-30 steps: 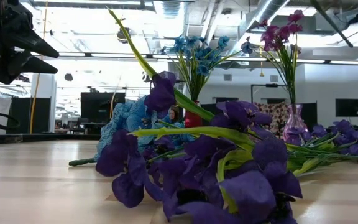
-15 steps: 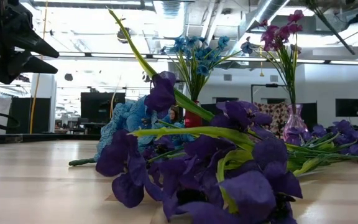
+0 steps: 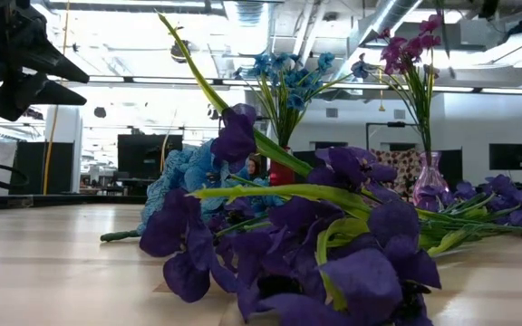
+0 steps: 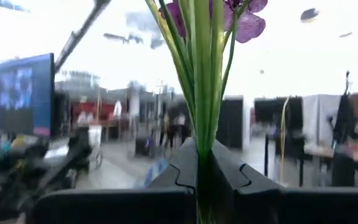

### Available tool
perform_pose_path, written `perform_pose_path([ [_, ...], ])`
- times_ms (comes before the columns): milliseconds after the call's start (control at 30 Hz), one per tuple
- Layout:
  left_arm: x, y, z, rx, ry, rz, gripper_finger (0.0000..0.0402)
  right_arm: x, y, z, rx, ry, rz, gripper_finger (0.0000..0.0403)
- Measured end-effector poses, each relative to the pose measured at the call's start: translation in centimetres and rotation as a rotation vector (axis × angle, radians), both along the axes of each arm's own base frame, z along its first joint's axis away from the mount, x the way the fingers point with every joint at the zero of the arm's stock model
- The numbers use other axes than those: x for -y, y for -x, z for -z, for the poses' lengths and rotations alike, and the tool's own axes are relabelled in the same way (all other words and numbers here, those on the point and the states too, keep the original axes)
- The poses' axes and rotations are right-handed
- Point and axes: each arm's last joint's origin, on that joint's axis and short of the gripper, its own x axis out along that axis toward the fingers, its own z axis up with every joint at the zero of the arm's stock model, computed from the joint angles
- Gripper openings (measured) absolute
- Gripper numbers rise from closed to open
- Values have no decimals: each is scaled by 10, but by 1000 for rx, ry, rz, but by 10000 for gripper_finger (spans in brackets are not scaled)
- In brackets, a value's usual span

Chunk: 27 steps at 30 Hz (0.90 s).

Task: Sort flowers into vase by color
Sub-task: Put the top violet flowers into the violet vase

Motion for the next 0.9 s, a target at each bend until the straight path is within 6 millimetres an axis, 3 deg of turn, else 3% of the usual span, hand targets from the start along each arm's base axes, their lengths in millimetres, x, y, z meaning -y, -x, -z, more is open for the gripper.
perform_pose_path([
  [167, 0, 0, 0, 1, 2, 0, 194, 7, 12, 6, 14, 19, 48, 43],
  [367, 0, 0, 0, 1, 1, -1, 194, 10, 24, 28, 50, 57, 37, 43],
  [700, 0, 0, 0, 2, 2, -2, 194, 15, 24, 81, 141, 142, 142, 43],
  [900, 0, 0, 0, 4, 4, -3, 194, 20, 20, 94, 109, 146, 212, 43],
])
